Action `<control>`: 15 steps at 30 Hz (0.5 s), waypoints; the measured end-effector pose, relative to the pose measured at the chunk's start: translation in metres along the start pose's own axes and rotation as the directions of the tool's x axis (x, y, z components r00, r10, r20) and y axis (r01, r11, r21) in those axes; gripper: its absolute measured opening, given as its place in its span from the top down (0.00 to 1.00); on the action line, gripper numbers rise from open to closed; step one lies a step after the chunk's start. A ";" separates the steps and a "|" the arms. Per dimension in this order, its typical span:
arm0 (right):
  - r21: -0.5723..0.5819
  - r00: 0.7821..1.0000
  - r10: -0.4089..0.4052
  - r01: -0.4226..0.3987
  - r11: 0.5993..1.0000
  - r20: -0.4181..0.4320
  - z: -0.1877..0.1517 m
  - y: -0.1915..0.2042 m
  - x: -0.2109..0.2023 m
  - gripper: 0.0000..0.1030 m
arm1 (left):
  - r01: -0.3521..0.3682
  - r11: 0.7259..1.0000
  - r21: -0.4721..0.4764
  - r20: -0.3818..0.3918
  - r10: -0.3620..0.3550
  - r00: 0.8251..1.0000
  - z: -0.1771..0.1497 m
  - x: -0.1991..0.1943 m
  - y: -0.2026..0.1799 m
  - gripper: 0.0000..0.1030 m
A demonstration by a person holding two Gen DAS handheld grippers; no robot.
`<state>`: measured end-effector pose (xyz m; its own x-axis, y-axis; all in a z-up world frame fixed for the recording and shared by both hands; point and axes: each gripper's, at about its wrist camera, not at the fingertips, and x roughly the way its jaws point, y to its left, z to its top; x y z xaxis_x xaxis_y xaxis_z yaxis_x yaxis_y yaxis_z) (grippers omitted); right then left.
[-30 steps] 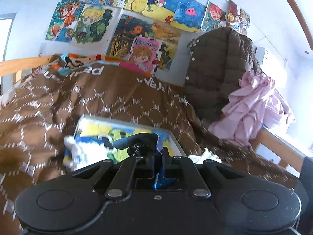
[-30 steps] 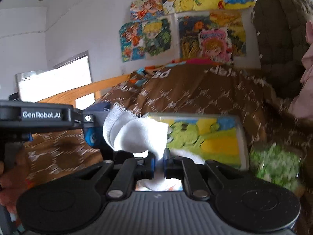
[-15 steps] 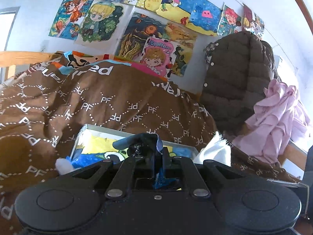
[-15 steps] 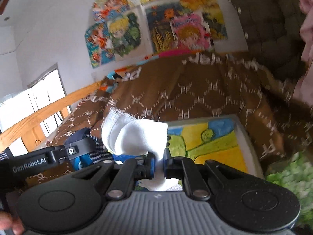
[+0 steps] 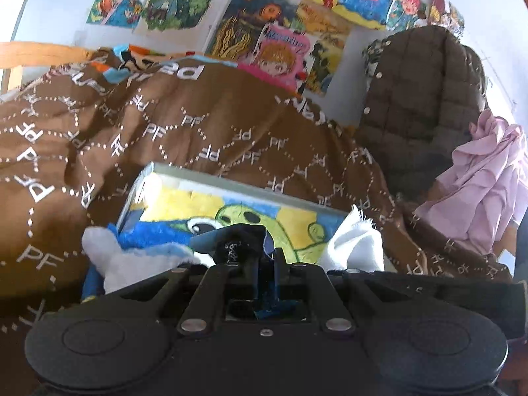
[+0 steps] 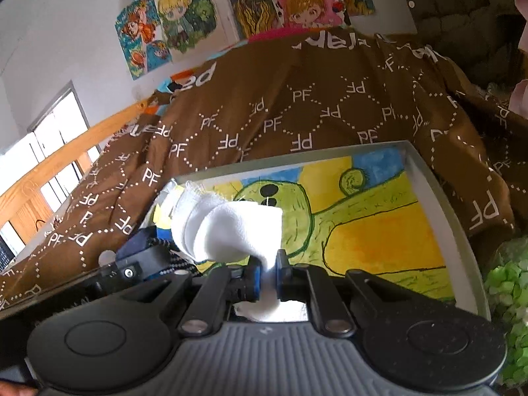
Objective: Organize soft objects
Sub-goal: 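Carry both socks into the drawing-lined tray and open both tools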
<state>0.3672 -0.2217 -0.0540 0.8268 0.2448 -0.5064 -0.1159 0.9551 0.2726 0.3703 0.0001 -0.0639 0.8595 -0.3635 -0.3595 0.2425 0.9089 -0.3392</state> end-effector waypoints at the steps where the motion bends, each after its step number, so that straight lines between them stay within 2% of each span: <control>1: -0.003 1.000 -0.005 0.005 1.000 -0.003 -0.001 0.001 0.000 0.89 | -0.006 1.000 0.001 -0.006 0.006 1.000 -0.001 0.001 0.001 0.91; 15: 0.006 0.999 -0.024 0.024 1.000 -0.034 -0.004 0.001 0.003 0.80 | -0.057 0.998 0.030 -0.120 0.061 0.991 -0.006 0.016 0.003 0.84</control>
<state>0.3677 -0.2198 -0.0586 0.8101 0.2272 -0.5405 -0.0926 0.9599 0.2647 0.3821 -0.0041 -0.0761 0.8125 -0.3296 -0.4808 0.2063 0.9340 -0.2918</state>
